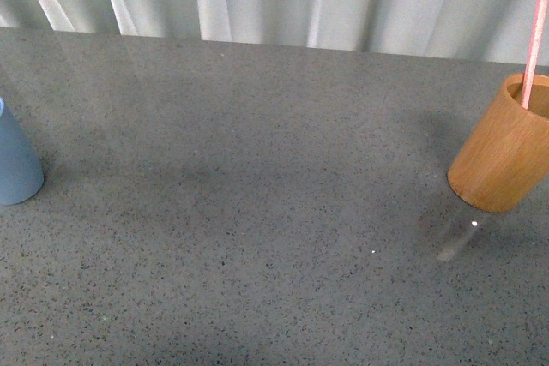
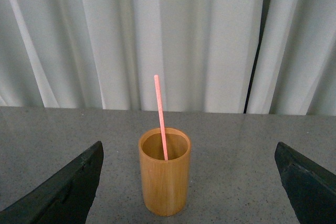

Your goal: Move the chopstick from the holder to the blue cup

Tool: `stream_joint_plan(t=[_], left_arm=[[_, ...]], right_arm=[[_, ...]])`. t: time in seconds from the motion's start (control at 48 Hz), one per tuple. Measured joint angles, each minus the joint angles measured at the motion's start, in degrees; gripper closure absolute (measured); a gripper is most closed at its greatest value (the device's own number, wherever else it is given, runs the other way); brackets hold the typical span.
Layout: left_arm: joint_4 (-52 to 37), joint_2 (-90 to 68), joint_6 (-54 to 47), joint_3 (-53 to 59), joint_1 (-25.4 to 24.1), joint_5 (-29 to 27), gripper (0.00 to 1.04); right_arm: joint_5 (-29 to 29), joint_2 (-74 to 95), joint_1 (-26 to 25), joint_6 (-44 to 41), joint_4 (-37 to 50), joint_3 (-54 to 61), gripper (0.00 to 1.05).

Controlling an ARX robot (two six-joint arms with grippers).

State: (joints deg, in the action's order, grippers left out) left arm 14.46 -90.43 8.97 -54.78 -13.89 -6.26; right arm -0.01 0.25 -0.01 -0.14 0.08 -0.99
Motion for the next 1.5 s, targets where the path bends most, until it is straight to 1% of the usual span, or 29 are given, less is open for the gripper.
stream_joint_plan(t=[0.146, 0.375, 0.583, 0.917, 1.042, 1.5], left_arm=[[0.00, -2.21, -0.79, 0.00, 0.02, -1.51, 0.07], [0.13, -2.93, -0.59, 0.15, 0.33, -0.68, 0.07], [-0.24, -3.56, 0.33, 1.16, 1.86, 0.28, 0.07], [-0.85, -4.33, 0.44, 3.65, 2.32, -1.77, 0.07], [-0.90, -4.02, 0.61, 4.85, 2.58, -1.73, 0.07], [-3.65, -8.68, 1.20, 2.58, 1.99, -2.14, 0.07]], right_arm=[[0.00, 0.00, 0.00, 0.00, 0.00, 0.00, 0.10], [-0.02, 0.00, 0.00, 0.00, 0.00, 0.00, 0.10], [-0.02, 0.00, 0.00, 0.00, 0.00, 0.00, 0.10], [-0.02, 0.00, 0.00, 0.00, 0.00, 0.00, 0.10], [0.00, 0.00, 0.00, 0.00, 0.00, 0.00, 0.10], [-0.02, 0.00, 0.00, 0.00, 0.00, 0.00, 0.10]])
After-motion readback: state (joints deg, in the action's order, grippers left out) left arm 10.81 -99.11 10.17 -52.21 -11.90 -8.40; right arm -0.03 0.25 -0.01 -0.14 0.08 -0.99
